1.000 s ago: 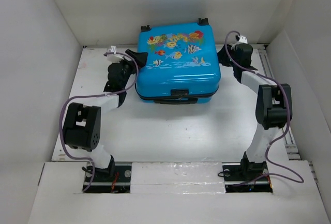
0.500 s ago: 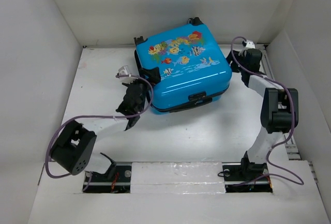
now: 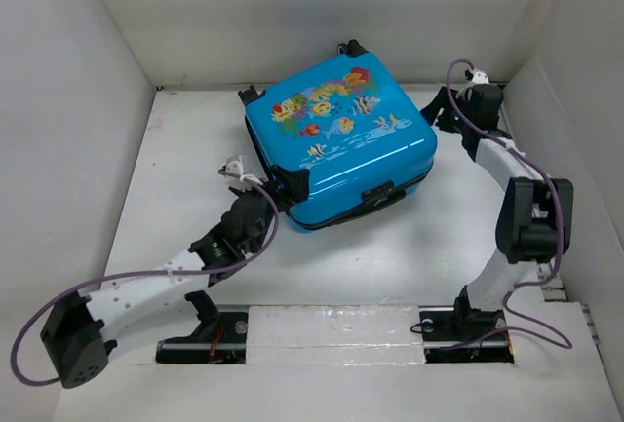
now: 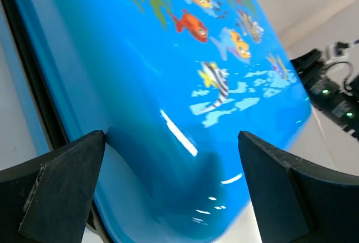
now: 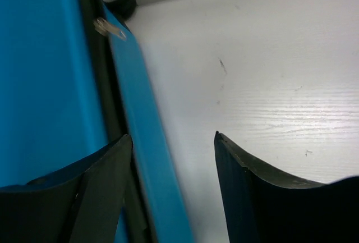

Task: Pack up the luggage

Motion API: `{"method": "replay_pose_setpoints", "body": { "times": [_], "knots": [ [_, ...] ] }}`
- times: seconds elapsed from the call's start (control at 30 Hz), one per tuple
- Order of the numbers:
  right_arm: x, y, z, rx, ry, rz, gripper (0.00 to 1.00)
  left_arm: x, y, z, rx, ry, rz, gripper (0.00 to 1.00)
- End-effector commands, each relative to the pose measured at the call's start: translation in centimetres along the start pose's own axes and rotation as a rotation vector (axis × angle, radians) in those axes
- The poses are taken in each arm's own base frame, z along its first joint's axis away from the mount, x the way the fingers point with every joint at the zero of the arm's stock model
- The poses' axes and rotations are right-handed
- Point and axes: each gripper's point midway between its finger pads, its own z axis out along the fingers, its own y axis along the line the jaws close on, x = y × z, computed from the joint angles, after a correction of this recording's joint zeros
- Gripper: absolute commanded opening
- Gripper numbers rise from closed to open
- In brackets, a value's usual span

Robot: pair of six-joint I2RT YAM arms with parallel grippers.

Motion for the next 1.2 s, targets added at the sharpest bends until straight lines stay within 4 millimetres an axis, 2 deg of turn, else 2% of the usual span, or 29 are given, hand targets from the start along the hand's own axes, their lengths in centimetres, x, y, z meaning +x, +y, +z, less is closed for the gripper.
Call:
{"method": "replay_pose_setpoints", "body": {
  "times": [0.0, 0.03, 0.07, 0.1, 0.13, 0.17, 0.2, 0.23, 0.27, 0.3, 0.33, 0.37, 0.4, 0.43, 0.47, 0.5, 0.57, 0.6, 0.63, 0.7, 0.73, 0.77, 0.8, 0.83, 0.87, 0.93, 1.03, 1.1, 1.17],
  "knots": [
    [-6.6, 9.6, -6.7, -0.26, -0.168, -0.008, 0.67, -4.8, -5.8, -2.6, 0.174, -0.057, -0.088, 0.97],
    [-6.3, 9.4, -7.6, -0.244, -0.187, -0.009, 0.67, -5.7, -5.8, -2.9, 0.169, -0.081, -0.086, 0.97],
    [-8.0, 10.4, -10.2, -0.249, -0.261, -0.03, 0.67, -6.4, -5.8, -3.1, 0.165, -0.101, -0.085, 0.98],
    [-7.1, 9.9, -10.8, -0.231, -0.277, -0.029, 0.67, -6.9, -5.0, -3.3, 0.132, -0.121, -0.074, 0.98],
    [-6.7, 10.5, -11.8, -0.249, -0.295, -0.039, 0.67, -7.3, -4.8, -3.4, 0.126, -0.136, -0.081, 0.98],
    [-7.5, 11.5, -14.5, -0.272, -0.355, -0.061, 0.63, -6.5, -3.9, -3.2, 0.098, -0.121, -0.058, 0.98],
    [-7.0, 12.3, -15.5, -0.298, -0.381, -0.075, 0.56, -6.3, -3.5, -3.4, 0.094, -0.117, -0.054, 0.96],
    [-5.6, 13.7, -16.5, -0.352, -0.375, -0.091, 0.46, -6.6, -2.3, -3.3, 0.062, -0.136, -0.049, 0.94],
    [-1.6, 13.2, -16.5, -0.364, -0.315, -0.07, 0.23, -5.3, -0.3, -3.0, 0.004, -0.112, -0.017, 0.91],
    [-1.5, 14.7, -19.2, -0.419, -0.377, -0.078, 0.09, -5.2, 1.0, -3.1, -0.03, -0.115, -0.022, 0.88],
    [0.3, 15.4, -20.1, -0.46, -0.371, -0.08, 0.0, -5.8, 2.4, -3.2, -0.065, -0.138, -0.035, 0.72],
    [5.3, 15.8, -20.0, -0.499, -0.295, -0.076, 0.0, -4.7, 4.6, -3.2, -0.106, -0.128, -0.031, 0.62],
    [6.0, 16.9, -22.1, -0.556, -0.331, -0.088, 0.0, -4.2, 5.8, -3.2, -0.124, -0.12, -0.036, 0.52],
    [7.4, 17.1, -22.6, -0.571, -0.322, -0.088, 0.0, -4.0, 6.2, -3.5, -0.103, -0.11, -0.061, 0.42],
    [9.2, 17.4, -22.8, -0.577, -0.299, -0.081, 0.0, -4.1, 7.7, -3.3, -0.129, -0.116, -0.06, 0.31],
    [11.6, 16.8, -22.6, -0.565, -0.26, -0.073, 0.0, -2.6, 9.5, -3.3, -0.15, -0.087, -0.054, 0.28],
    [12.9, 16.8, -23.3, -0.578, -0.274, -0.082, 0.0, -0.9, 11.5, -3.0, -0.167, -0.021, -0.063, 0.21],
    [14.7, 16.4, -22.9, -0.565, -0.257, -0.086, 0.03, 0.1, 12.3, -2.9, -0.167, 0.004, -0.062, 0.2],
    [15.4, 16.2, -22.5, -0.549, -0.25, -0.081, 0.16, 0.8, 12.5, -2.8, -0.161, 0.029, -0.073, 0.2],
    [16.3, 16.4, -21.8, -0.54, -0.234, -0.096, 0.33, 3.1, 12.5, -2.6, -0.125, 0.112, -0.06, 0.2],
    [16.4, 16.5, -21.4, -0.536, -0.232, -0.095, 0.46, 3.4, 12.2, -2.4, -0.106, 0.121, -0.064, 0.2],
    [17.3, 16.5, -20.3, -0.52, -0.192, -0.125, 0.49, 3.9, 12.3, -2.3, -0.107, 0.14, -0.062, 0.2],
    [17.2, 16.7, -19.8, -0.512, -0.188, -0.14, 0.49, 4.9, 13.0, -2.2, -0.129, 0.176, -0.042, 0.2],
    [16.7, 17.3, -19.4, -0.514, -0.195, -0.152, 0.49, 5.0, 12.6, -2.0, -0.116, 0.187, -0.044, 0.2],
    [17.7, 16.8, -18.3, -0.487, -0.163, -0.164, 0.49, 5.2, 12.5, -2.0, -0.11, 0.196, -0.045, 0.2],
    [15.9, 17.6, -18.1, -0.501, -0.252, -0.17, 0.49, 5.4, 11.9, -1.9, -0.081, 0.209, -0.041, 0.2],
    [15.2, 17.0, -17.1, -0.461, -0.315, -0.198, 0.49, 5.5, 11.8, -1.9, -0.067, 0.211, -0.035, 0.2],
    [15.8, 16.6, -16.3, -0.437, -0.303, -0.218, 0.49, 5.6, 11.7, -1.9, -0.058, 0.217, -0.025, 0.2],
    [14.9, 16.7, -16.2, -0.443, -0.342, -0.212, 0.49, 5.6, 11.7, -1.9, -0.058, 0.217, -0.025, 0.2]
  ]
}}
